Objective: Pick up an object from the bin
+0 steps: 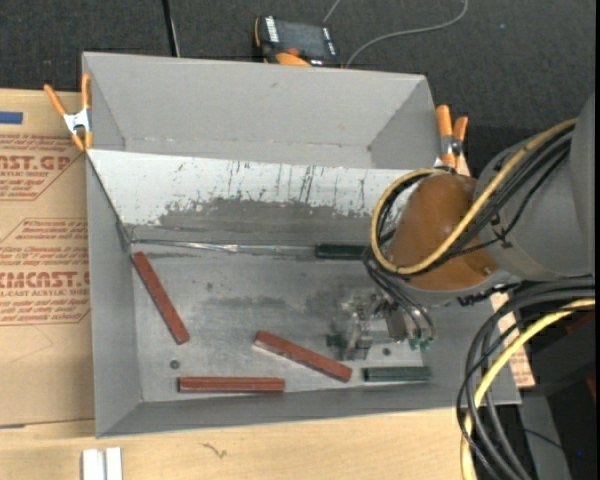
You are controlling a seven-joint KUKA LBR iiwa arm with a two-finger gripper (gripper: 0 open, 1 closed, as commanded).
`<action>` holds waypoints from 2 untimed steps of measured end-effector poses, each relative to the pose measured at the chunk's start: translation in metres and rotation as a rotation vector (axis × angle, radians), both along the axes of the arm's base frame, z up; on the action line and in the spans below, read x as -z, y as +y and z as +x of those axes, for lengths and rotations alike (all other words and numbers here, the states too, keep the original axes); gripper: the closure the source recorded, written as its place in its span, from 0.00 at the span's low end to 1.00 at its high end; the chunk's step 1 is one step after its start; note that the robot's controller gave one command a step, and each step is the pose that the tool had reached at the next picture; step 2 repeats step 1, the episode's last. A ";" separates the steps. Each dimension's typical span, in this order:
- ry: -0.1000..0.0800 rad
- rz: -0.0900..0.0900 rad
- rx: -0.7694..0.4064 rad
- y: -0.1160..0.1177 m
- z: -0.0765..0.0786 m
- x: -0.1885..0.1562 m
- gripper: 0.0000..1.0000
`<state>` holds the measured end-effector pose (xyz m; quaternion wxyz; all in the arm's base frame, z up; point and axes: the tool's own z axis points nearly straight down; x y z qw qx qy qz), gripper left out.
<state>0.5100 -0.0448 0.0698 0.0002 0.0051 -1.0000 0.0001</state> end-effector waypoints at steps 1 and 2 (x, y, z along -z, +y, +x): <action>-0.012 -0.002 -0.029 -0.014 0.025 -0.197 1.00; -0.012 -0.002 -0.029 -0.014 0.025 -0.197 1.00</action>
Offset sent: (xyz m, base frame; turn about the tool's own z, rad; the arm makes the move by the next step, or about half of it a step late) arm 0.0227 -0.0145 0.1931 -0.0291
